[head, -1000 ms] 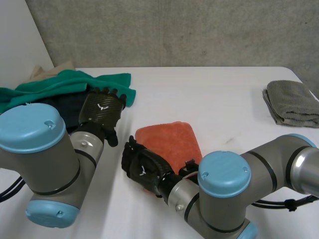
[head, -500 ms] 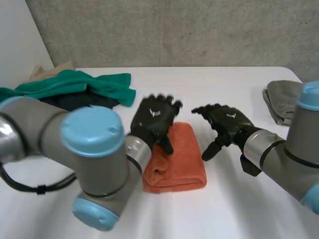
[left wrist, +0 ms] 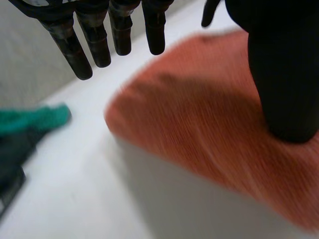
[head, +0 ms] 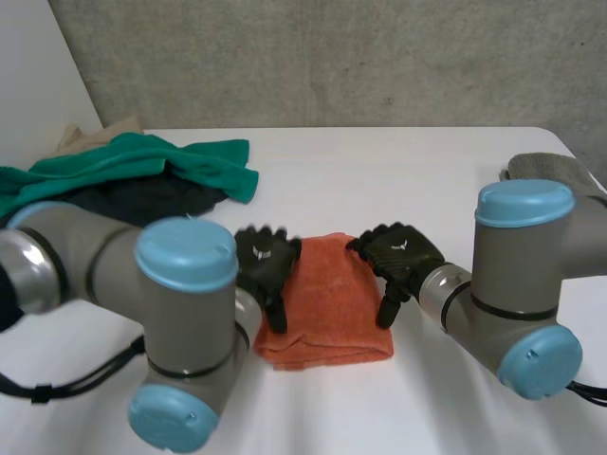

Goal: Fold the laundry.

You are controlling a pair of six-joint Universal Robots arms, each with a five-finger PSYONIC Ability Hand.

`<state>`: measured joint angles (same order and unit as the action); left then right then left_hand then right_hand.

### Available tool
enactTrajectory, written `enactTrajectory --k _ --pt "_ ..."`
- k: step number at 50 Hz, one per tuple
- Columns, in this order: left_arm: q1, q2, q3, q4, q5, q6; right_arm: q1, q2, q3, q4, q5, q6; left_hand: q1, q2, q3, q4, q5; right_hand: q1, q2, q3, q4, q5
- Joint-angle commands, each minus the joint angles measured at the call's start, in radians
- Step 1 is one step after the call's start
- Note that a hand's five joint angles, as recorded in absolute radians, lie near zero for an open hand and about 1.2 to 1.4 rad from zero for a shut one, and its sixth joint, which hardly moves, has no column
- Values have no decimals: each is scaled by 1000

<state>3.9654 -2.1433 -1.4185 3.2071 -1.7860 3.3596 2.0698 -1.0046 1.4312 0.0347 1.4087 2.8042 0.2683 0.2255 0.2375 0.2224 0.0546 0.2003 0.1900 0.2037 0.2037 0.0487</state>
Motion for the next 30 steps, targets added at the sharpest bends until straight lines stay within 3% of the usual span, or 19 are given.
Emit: enactTrajectory --k 1,7,11,15,25,30 --pt "50 126 85 2 152 73 73 -180 184 -165 29 -26 -28 14 2 18 11 -26 -15 -29 -29 -49" --pt "66 154 182 -67 386 75 142 -198 385 -330 47 -77 -25 17 5 21 14 -26 -15 -29 -29 -49" --pt "69 143 246 -157 491 74 194 -166 425 -430 94 -95 -28 14 2 18 11 -26 -15 -29 -29 -49" --pt "69 134 263 -191 528 73 202 -97 416 -492 118 -107 -28 14 2 18 11 -26 -15 -29 -29 -49" --pt "66 112 254 -190 527 72 202 -2 354 -582 118 -127 -31 12 -1 15 8 -22 -11 -25 -25 -44" --pt "67 114 254 -190 527 70 202 7 327 -618 107 -127 -31 12 -1 15 8 175 185 172 172 152"
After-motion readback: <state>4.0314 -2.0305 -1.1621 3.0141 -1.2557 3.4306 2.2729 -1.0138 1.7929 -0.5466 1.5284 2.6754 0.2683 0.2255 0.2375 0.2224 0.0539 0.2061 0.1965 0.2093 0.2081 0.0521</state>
